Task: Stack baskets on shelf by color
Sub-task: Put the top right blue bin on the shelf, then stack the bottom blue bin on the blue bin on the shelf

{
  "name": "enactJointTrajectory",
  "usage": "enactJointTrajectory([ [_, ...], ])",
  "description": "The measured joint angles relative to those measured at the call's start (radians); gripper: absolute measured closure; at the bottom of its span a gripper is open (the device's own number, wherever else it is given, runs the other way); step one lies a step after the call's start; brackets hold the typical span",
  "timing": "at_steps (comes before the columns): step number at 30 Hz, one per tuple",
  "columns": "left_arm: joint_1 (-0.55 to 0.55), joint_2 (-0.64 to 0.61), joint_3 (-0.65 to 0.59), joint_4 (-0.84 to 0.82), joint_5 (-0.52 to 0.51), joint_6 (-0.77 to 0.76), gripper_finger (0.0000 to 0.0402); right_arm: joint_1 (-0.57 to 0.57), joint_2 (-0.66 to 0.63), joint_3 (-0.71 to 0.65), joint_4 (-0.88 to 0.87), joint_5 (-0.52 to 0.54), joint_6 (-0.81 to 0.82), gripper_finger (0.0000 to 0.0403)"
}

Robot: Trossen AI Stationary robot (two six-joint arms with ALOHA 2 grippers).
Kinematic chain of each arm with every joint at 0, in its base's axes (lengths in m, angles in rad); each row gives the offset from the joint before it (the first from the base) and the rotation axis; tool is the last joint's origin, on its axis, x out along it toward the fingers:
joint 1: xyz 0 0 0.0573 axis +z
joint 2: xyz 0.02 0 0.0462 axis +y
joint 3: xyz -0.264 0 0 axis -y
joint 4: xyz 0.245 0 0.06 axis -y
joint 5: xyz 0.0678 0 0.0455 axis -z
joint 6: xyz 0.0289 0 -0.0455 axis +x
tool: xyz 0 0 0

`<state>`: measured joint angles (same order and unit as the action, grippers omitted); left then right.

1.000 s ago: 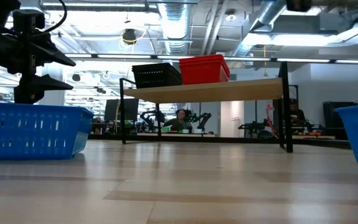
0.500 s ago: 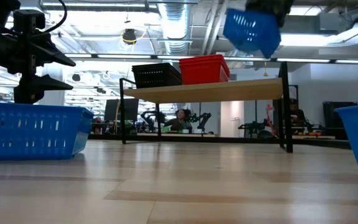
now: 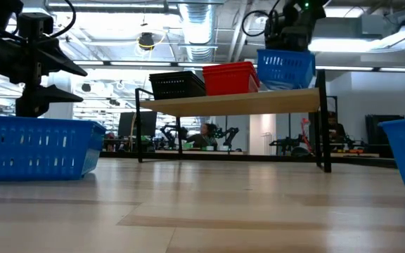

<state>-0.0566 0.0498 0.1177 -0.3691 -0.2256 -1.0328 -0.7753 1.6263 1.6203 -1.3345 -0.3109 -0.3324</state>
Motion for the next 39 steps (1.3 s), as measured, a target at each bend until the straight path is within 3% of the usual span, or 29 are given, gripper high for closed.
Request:
enactJointTrajectory([
  [7, 0.000, 0.000, 0.000, 0.000, -0.007, -0.002, 0.0177, 0.000, 0.042, 0.000, 0.000, 0.080, -0.002, 0.0370],
  [16, 0.000, 0.000, -0.001, 0.001, -0.007, -0.003, 0.0177, -0.006, 0.065, 0.000, 0.000, 0.089, 0.003, 0.0331],
  [25, 0.000, 0.000, -0.001, 0.001, -0.007, -0.002, 0.0177, -0.008, 0.052, 0.050, -0.029, 0.100, 0.043, 0.0249],
  [33, 0.000, 0.000, -0.001, 0.001, -0.007, -0.001, 0.0177, 0.001, 0.051, 0.284, -0.219, 0.098, 0.235, 0.0190],
  [39, 0.000, 0.000, -0.001, 0.002, -0.002, 0.022, 0.0177, 0.168, -0.082, 0.298, -0.215, -0.017, 0.410, 0.0195],
])
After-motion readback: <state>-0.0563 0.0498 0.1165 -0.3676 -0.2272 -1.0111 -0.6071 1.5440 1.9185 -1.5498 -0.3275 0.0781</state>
